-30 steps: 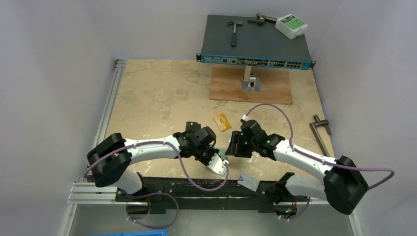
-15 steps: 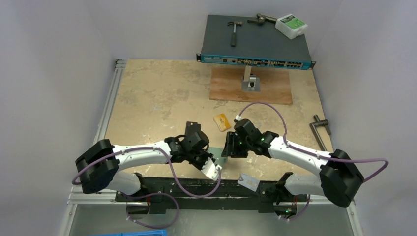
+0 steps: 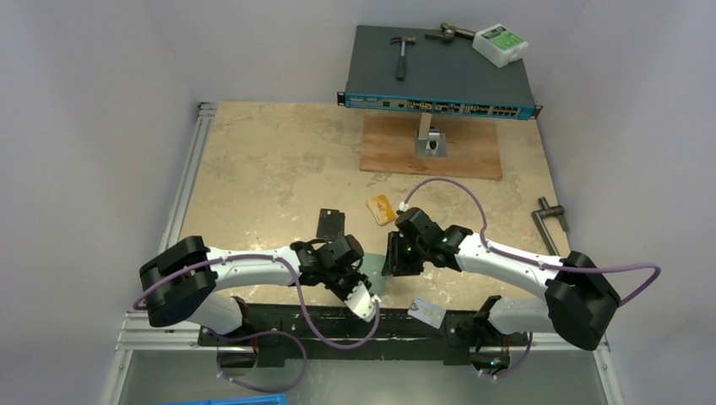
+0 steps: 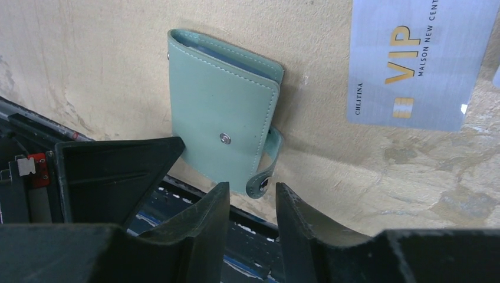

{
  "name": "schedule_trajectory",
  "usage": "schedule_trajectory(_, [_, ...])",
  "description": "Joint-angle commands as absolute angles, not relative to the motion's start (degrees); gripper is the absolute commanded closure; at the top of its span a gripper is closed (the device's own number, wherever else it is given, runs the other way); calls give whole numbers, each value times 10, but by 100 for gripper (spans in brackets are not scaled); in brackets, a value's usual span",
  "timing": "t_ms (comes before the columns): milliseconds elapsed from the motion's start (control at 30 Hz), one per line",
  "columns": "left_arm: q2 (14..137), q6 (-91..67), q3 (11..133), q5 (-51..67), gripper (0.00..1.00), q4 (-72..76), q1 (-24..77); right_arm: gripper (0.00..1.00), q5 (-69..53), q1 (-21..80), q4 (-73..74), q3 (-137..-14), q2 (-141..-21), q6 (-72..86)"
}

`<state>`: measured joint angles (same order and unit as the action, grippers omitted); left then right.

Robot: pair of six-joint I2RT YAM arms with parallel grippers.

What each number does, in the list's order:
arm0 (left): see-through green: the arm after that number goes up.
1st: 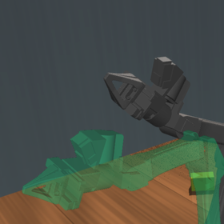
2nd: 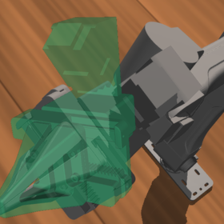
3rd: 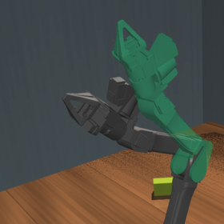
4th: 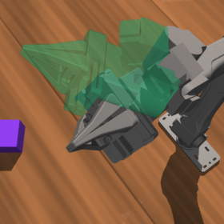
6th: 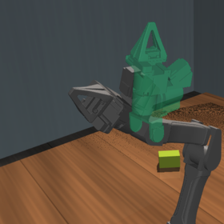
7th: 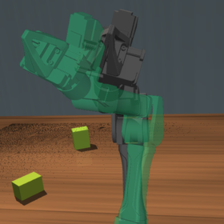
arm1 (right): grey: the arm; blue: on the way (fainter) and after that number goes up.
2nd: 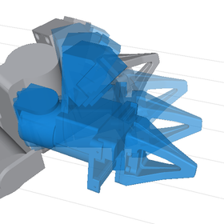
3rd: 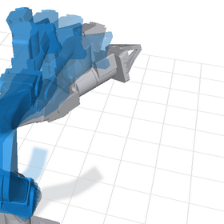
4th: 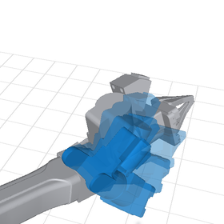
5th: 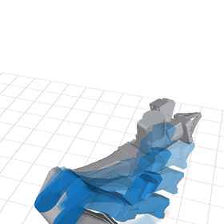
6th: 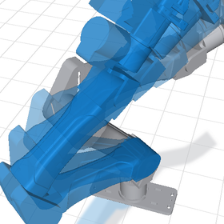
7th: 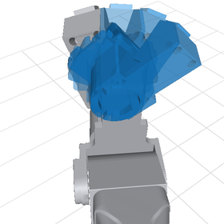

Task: Put the credit cards into the card holder
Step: Close the card holder at the center of the board.

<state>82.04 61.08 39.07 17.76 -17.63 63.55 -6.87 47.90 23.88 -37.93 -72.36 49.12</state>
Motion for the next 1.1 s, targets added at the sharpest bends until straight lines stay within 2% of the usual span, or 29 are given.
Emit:
schedule_trajectory(0, [836, 613, 405, 169, 74, -169, 638, 67, -54, 483, 251, -400, -721, 502])
schedule_trajectory(533, [852, 600, 422, 167, 73, -186, 640, 96, -7, 483, 293, -409, -701, 497])
schedule_trajectory(700, [854, 600, 422, 165, 74, -187, 640, 100, -6, 482, 300, -413, -704, 497])
schedule_trajectory(1067, [851, 581, 440, 149, 74, -192, 640, 100, -28, 482, 256, -400, -671, 508])
